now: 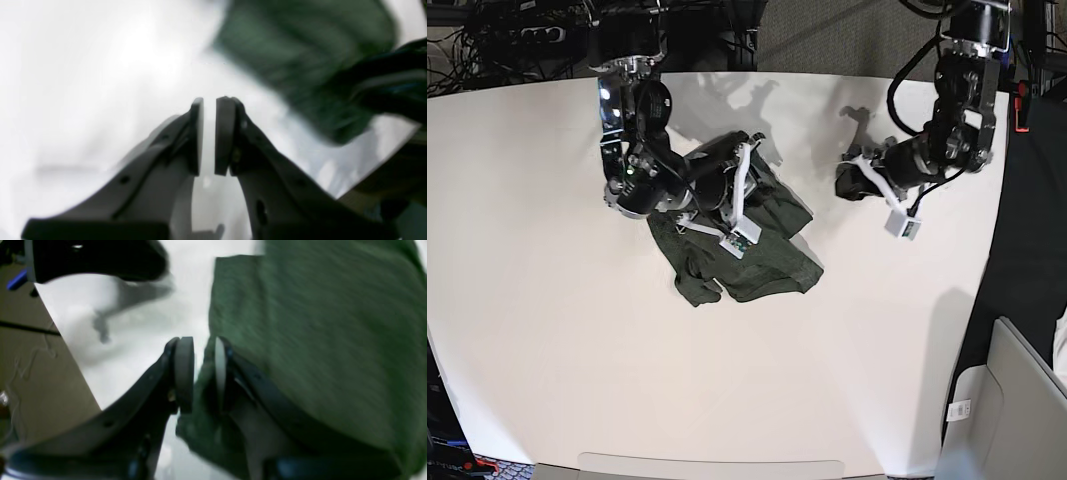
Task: Fold the T-shirt properly
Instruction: 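Release the left gripper and drag the shirt with the right gripper, then slide the shirt with the right gripper away from the left gripper and release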
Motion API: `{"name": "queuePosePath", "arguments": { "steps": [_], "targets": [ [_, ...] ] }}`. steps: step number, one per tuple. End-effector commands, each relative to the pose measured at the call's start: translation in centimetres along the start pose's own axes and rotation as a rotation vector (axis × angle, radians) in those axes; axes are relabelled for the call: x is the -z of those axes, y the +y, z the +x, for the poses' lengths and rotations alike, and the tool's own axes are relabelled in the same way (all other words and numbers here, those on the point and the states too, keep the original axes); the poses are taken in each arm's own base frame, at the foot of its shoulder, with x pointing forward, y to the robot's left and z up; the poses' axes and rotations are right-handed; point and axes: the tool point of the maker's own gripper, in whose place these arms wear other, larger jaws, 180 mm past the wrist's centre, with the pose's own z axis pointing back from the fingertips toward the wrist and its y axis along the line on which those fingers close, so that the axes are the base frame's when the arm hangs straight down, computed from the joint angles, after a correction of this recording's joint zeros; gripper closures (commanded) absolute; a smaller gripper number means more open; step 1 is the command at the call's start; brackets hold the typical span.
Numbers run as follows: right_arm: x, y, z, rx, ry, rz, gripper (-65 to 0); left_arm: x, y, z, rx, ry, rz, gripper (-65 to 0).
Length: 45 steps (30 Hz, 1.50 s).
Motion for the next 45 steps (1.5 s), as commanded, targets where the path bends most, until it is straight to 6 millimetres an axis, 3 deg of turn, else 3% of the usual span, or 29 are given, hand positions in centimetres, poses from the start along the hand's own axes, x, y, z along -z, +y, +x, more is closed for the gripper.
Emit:
{"name": "queuePosePath", "arguments": {
  "steps": [1, 5, 11, 19, 26, 31, 36, 45],
  "targets": [
    [0.2, 0.3, 2.2, -0.029, -0.046, 0.013, -9.6, -1.3, 0.1, 1.9, 0.02, -0.069, 0.004, -6.8],
    [1.9, 0.4, 2.4, -0.078, -0.014, 0.006, -9.6, -3.0, 0.7, 1.3, 0.008, -0.091, 0.033, -6.8],
    [4.0, -1.4, 2.4, -0.118, 0.021, -0.045, -9.6, -3.4, 0.9, 0.1, -0.01, -0.077, 0.043, -6.8],
    [3.7, -4.5, 1.6, -0.122, 0.051, -0.096, -9.6, -3.4, 0.8, 0.1, -0.011, -0.079, 0.039, -6.8],
    [1.3, -8.9, -0.1, -0.063, 0.053, -0.182, -9.6, -3.5, 0.8, 0.1, -0.009, -0.08, 0.038, -6.8],
    [-0.5, -11.5, 0.1, 0.011, 0.01, -0.237, -9.6, -3.4, 0.6, 0.0, -0.01, -0.077, 0.032, -6.8],
    [-2.8, -14.5, 0.2, 0.0, 0.012, -0.308, -9.6, -3.4, 0.6, -0.3, -0.014, -0.072, 0.034, -6.8],
    [-7.0, -18.9, -1.5, -0.031, 0.037, -0.42, -9.6, -3.5, 0.8, -1.1, -0.018, -0.055, 0.037, -6.8]
  ]
}}
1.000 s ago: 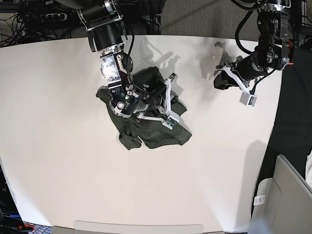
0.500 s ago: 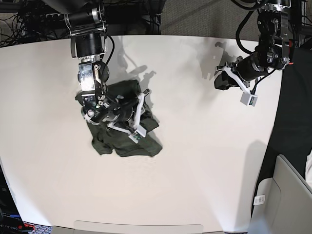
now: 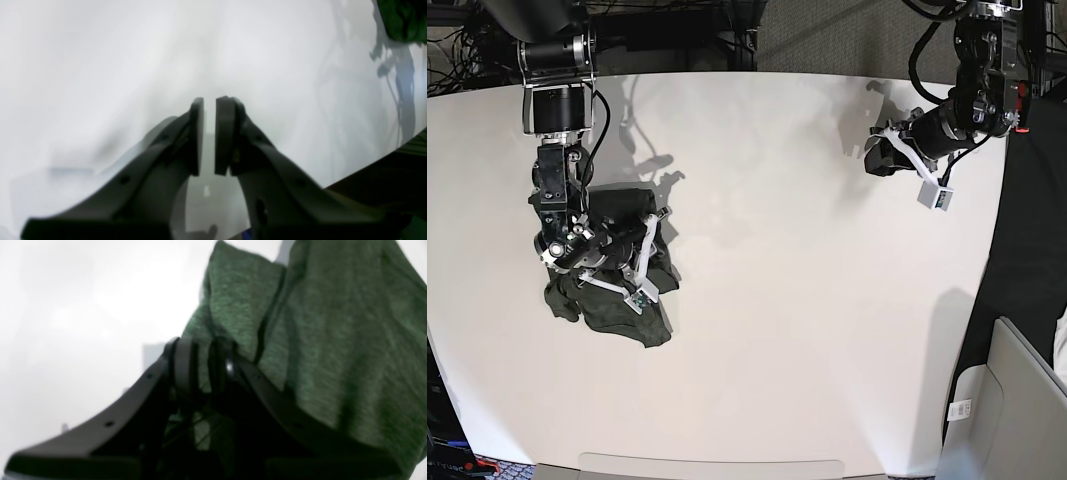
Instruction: Fold the T-shirt properly
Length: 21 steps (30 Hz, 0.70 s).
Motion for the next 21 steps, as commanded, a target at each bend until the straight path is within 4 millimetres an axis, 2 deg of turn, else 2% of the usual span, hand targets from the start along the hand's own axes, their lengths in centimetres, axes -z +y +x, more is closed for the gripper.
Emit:
{"name": "queuePosePath", "arguments": {
  "steps": [1, 5, 9, 12, 14, 16, 21],
  "targets": [
    [-0.8, -1.0, 2.1, -0.013, -0.061, -0.021, -9.6, -0.5, -0.2, 1.1, 0.019, -0.03, -0.009, -6.8],
    [-1.4, -0.4, 3.1, -0.014, -0.105, -0.008, -9.6, -0.5, -0.2, 1.2, 0.019, -0.032, -0.01, -6.8],
    [-3.1, 2.1, 4.6, -0.004, -0.191, 0.071, -9.6, -0.5, -0.2, 1.2, 0.019, -0.032, -0.01, -6.8],
    [-4.5, 4.0, 5.0, -0.014, -0.22, 0.121, -9.6, -0.5, -0.2, 1.2, 0.019, -0.032, -0.01, -6.8],
    [-4.9, 4.9, 4.2, -0.02, -0.206, 0.135, -9.6, -0.5, -0.3, 1.1, 0.018, -0.032, -0.011, -6.8],
    [-5.7, 4.8, 2.6, -0.031, -0.187, 0.116, -9.6, -0.5, -0.5, 1.3, 0.022, -0.037, -0.015, -6.8],
    [-9.3, 2.5, -1.1, 0.037, -0.202, 0.009, -9.6, -1.5, -2.2, 1.5, 0.065, -0.055, -0.037, -6.8]
  ]
}}
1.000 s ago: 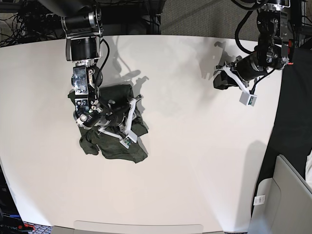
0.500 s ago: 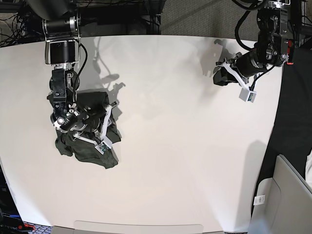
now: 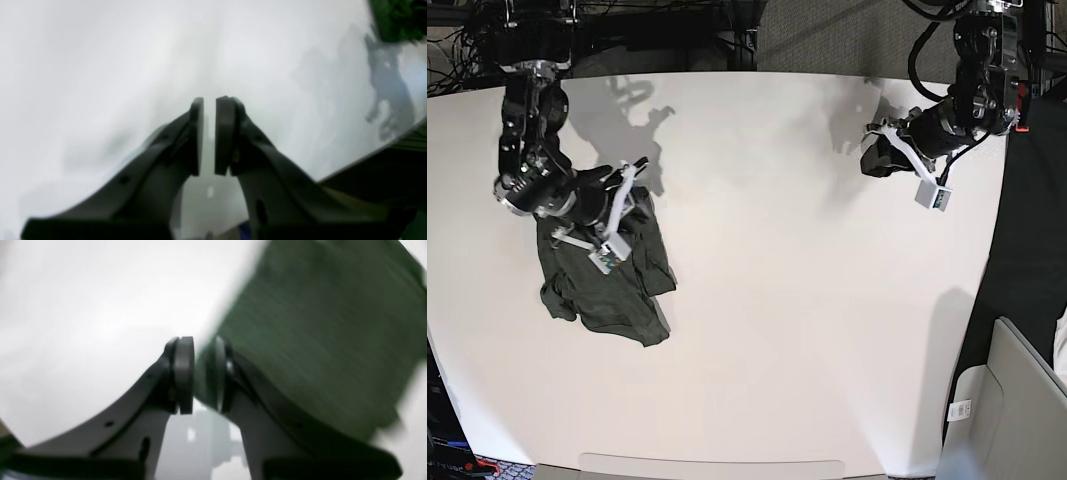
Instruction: Fold the T-shirt properly
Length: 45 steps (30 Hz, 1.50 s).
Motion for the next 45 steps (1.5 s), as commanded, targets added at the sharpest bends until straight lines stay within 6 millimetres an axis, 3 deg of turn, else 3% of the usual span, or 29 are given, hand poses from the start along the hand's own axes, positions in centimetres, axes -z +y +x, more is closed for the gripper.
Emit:
{"name": "queuePosePath", "arguments": {
  "steps": [1, 8, 21, 31, 37, 43, 45],
  "targets": [
    [-1.4, -0.7, 1.0, 0.001, -0.063, -0.014, -9.6, -0.6, -0.5, 1.3, 0.031, -0.037, -0.009, -6.8],
    [-6.2, -0.8, -3.1, 0.121, -0.091, -0.025, -9.6, -3.0, -1.1, -0.1, 0.013, -0.055, 0.017, -6.8],
    [-11.9, 0.9, -11.3, 0.291, 0.02, -0.05, -9.6, -12.7, 5.2, -4.3, -0.241, -0.133, 0.262, -6.8],
    [-14.5, 4.8, -18.0, 0.358, 0.231, 0.009, -9.6, -18.5, 6.2, -8.9, -0.397, -0.088, 0.351, -6.8],
    [-16.3, 7.2, -21.5, 0.388, 0.356, 0.035, -9.6, -20.6, 6.4, -11.6, -0.444, -0.033, 0.418, -6.8],
    [-18.7, 6.9, -26.9, 0.307, 0.606, -0.077, -9.6, -21.1, 7.2, -14.5, -0.425, 0.078, 0.485, -6.8],
    [-19.4, 6.9, -28.9, 0.292, 0.695, -0.135, -9.6, -20.4, 7.8, -15.2, -0.396, 0.119, 0.508, -6.8]
  ]
}}
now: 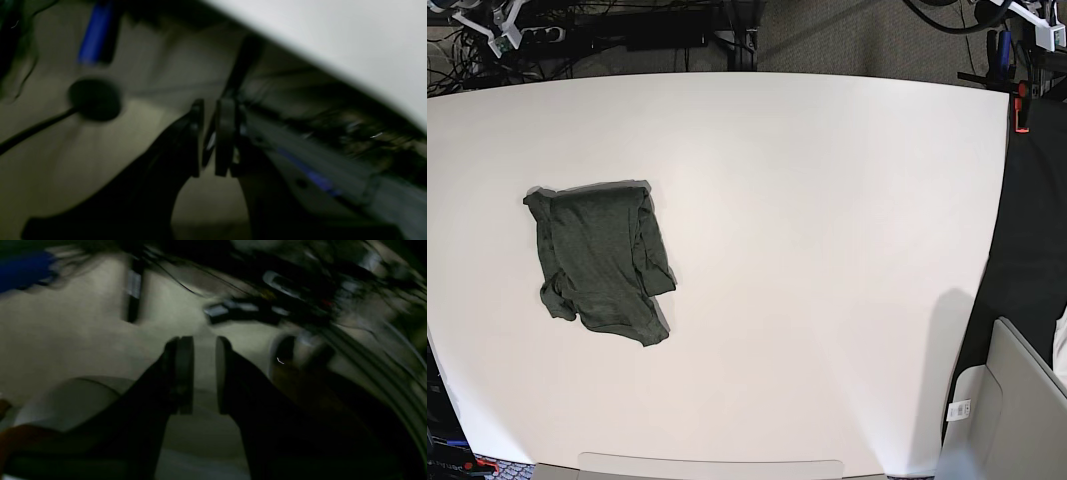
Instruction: Fold the T-shirt properly
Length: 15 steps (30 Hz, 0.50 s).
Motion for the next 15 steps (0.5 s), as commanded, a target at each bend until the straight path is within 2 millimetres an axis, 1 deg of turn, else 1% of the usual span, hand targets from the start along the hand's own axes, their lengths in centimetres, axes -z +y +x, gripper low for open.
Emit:
{"name": "queuePosePath", "arguments": {
  "steps": [1, 2, 4, 6, 9, 12, 15],
  "targets": [
    [-0.1, -0.2, -0.5, -0.009, 0.019, -0.021, -9.6, 0.3, -0.1, 0.7, 0.023, -0.017, 0.0, -6.8],
    [0.2, -0.4, -0.8, -0.014, 0.043, -0.049, -9.6, 0.9, 0.1, 0.3, 0.032, -0.003, 0.017, -6.8],
    [1.0, 0.2, -1.9, -0.024, 0.096, -0.057, -9.6, 1.9, 0.4, -0.9, 0.051, 0.042, 0.036, -6.8],
    [2.1, 0.7, -2.3, -0.055, 0.139, -0.057, -9.6, 2.7, 0.8, -2.5, 0.062, 0.096, 0.055, -6.8],
    [4.0, 1.3, -3.6, -0.069, 0.21, -0.033, -9.6, 3.8, 1.1, -4.9, 0.055, 0.164, 0.057, -6.8],
    [5.9, 1.5, -3.9, -0.06, 0.221, -0.012, -9.6, 5.5, 1.8, -6.5, 0.036, 0.2, 0.071, -6.8],
    [8.0, 1.4, -4.0, -0.037, 0.227, 0.01, -9.6, 7.5, 2.7, -8.7, 0.007, 0.25, 0.087, -6.8]
  ]
}}
